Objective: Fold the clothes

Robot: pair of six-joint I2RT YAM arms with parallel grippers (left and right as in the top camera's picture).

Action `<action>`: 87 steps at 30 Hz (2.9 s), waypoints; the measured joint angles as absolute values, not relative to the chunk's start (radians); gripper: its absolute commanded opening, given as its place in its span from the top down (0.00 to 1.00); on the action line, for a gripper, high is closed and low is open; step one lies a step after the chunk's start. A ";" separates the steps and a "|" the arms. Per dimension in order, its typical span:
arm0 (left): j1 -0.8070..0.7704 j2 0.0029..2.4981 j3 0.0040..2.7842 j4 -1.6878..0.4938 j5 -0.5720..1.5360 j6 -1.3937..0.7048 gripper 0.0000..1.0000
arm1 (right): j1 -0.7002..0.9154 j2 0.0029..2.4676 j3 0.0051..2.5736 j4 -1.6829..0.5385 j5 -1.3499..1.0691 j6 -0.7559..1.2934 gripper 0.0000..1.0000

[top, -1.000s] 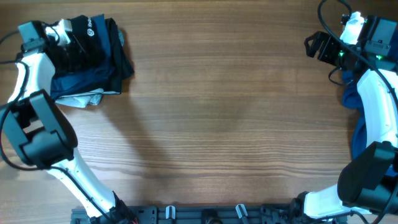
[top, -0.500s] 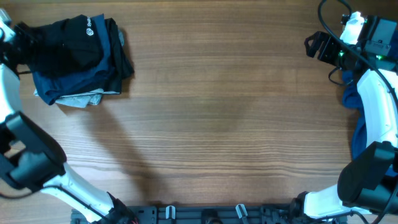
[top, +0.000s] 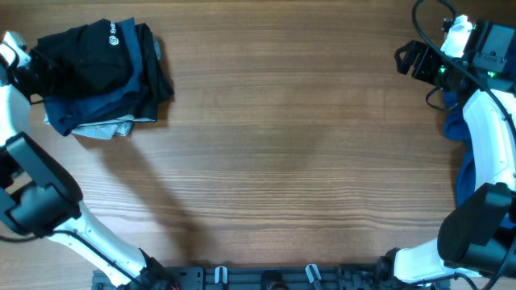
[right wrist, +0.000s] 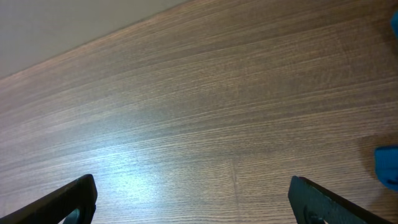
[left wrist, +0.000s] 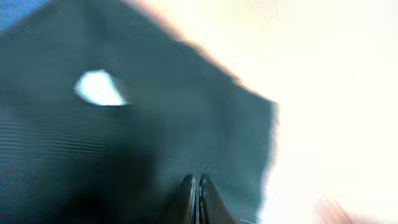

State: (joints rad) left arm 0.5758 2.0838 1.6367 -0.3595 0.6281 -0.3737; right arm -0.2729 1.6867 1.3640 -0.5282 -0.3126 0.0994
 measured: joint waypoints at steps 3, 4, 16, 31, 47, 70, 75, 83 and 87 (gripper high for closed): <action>0.506 1.956 1.635 -0.366 0.668 -0.374 0.85 | -0.273 1.687 1.364 -0.528 -0.313 0.099 0.01; 0.471 1.912 1.635 -0.367 0.679 -0.376 0.80 | -0.273 1.687 1.364 -0.528 -0.313 0.099 0.01; 0.065 1.816 1.639 -0.426 0.482 -0.380 0.00 | -0.273 1.687 1.364 -0.528 -0.313 0.099 0.01; 0.009 1.816 1.639 -0.427 0.456 -0.381 0.00 | -0.273 1.687 1.364 -0.528 -0.313 0.099 0.00; 0.009 1.816 1.639 -0.427 0.453 -0.380 0.00 | -0.194 1.434 1.362 -0.535 -0.308 0.099 0.00; 0.009 1.816 1.639 -0.429 0.448 -0.380 0.00 | 0.176 0.172 1.016 -0.737 -0.230 0.054 0.00; 0.009 1.816 1.639 -0.430 0.449 -0.380 0.00 | 0.172 0.104 0.748 -0.503 -0.189 0.054 0.00; 0.009 1.816 1.639 -0.430 0.449 -0.380 0.00 | 0.096 0.045 0.332 -0.061 -0.152 0.138 0.00; 0.009 1.816 1.639 -0.430 0.449 -0.380 0.00 | 0.075 0.021 0.244 0.002 -0.086 0.236 0.00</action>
State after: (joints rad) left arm 0.0090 1.8160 1.6390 -0.4297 0.4488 -0.3801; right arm 0.0750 0.0212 0.2436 0.0025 -0.0856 0.2359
